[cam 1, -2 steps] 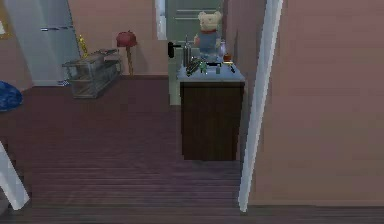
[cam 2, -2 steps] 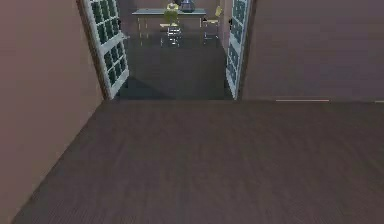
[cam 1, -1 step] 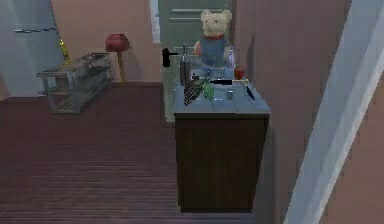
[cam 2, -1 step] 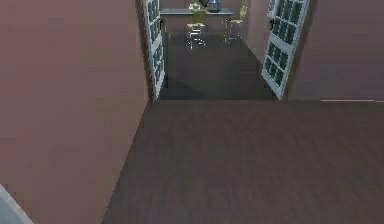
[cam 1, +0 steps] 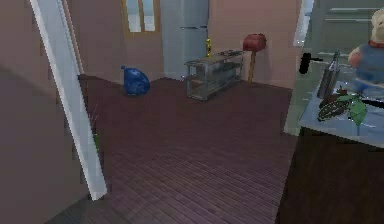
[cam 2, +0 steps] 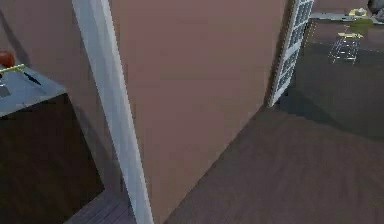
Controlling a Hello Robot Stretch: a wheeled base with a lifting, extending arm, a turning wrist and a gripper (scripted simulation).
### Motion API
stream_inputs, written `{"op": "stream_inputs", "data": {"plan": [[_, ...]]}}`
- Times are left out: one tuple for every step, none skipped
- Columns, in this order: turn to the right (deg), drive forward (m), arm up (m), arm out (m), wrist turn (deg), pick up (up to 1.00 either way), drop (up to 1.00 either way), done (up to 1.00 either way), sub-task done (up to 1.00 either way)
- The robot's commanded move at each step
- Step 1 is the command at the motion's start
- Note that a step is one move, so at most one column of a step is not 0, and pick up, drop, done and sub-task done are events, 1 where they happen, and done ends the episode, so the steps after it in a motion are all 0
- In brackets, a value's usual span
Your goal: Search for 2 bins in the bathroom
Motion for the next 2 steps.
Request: {"op": "stream_inputs", "data": {"plan": [[0.0,1.00,0.00,0.00,0.0,0.00,0.00,0.00,0.00],[-9.0,0.00,0.00,0.00,0.0,0.00,0.00,0.00,0.00]]}}
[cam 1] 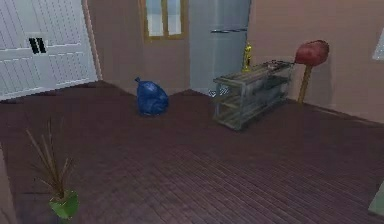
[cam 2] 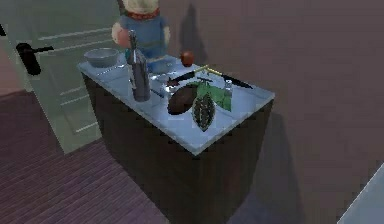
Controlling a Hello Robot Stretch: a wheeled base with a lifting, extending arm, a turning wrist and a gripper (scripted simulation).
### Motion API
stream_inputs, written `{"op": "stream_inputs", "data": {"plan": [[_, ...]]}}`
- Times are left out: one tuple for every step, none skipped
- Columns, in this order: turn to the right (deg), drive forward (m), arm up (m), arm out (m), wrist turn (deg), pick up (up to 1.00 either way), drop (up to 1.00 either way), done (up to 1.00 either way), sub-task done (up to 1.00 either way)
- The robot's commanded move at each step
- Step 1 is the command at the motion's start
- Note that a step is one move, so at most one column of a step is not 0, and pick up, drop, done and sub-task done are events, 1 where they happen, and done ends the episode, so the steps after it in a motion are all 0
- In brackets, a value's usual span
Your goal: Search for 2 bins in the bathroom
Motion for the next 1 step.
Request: {"op": "stream_inputs", "data": {"plan": [[0.0,0.05,0.00,0.00,0.0,0.00,0.00,0.00,0.00]]}}
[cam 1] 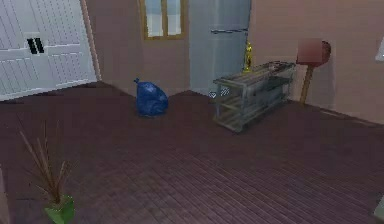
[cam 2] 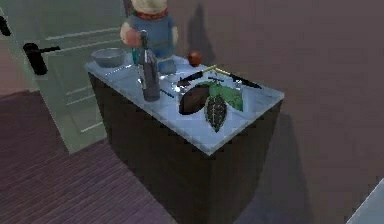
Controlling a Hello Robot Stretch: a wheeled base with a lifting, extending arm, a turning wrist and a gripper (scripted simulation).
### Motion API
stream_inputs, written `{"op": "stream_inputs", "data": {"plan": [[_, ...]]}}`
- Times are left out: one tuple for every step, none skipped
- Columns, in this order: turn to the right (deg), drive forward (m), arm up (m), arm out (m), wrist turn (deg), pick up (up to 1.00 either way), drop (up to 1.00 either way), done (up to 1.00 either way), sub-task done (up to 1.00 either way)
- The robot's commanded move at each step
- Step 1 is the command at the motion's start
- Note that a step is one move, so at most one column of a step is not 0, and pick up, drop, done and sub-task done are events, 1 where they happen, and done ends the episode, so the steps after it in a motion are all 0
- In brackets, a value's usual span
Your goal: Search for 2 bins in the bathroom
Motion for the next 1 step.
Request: {"op": "stream_inputs", "data": {"plan": [[33.0,0.00,0.00,0.00,0.0,0.00,0.00,0.00,0.00]]}}
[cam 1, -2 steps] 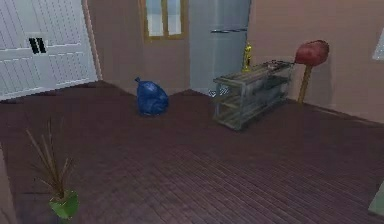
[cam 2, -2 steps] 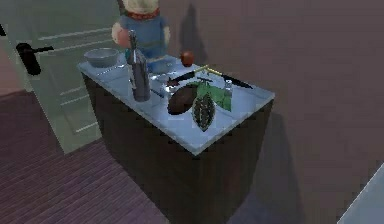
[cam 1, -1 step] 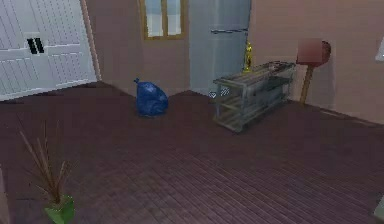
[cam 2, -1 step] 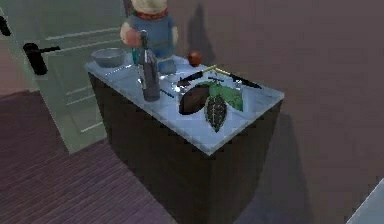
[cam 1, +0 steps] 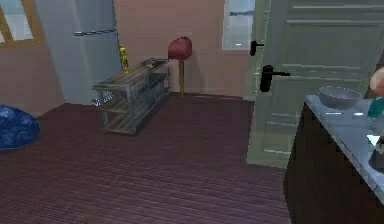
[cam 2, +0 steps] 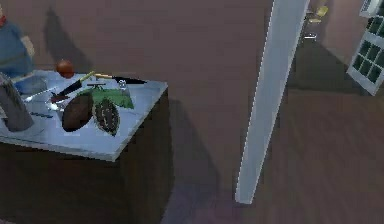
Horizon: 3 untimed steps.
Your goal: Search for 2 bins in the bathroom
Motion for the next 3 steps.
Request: {"op": "stream_inputs", "data": {"plan": [[0.0,1.00,0.00,0.00,0.0,0.00,0.00,0.00,0.00],[0.0,1.00,0.00,0.00,0.0,0.00,0.00,0.00,0.00],[0.0,0.20,0.00,0.00,0.0,0.00,0.00,0.00,0.00]]}}
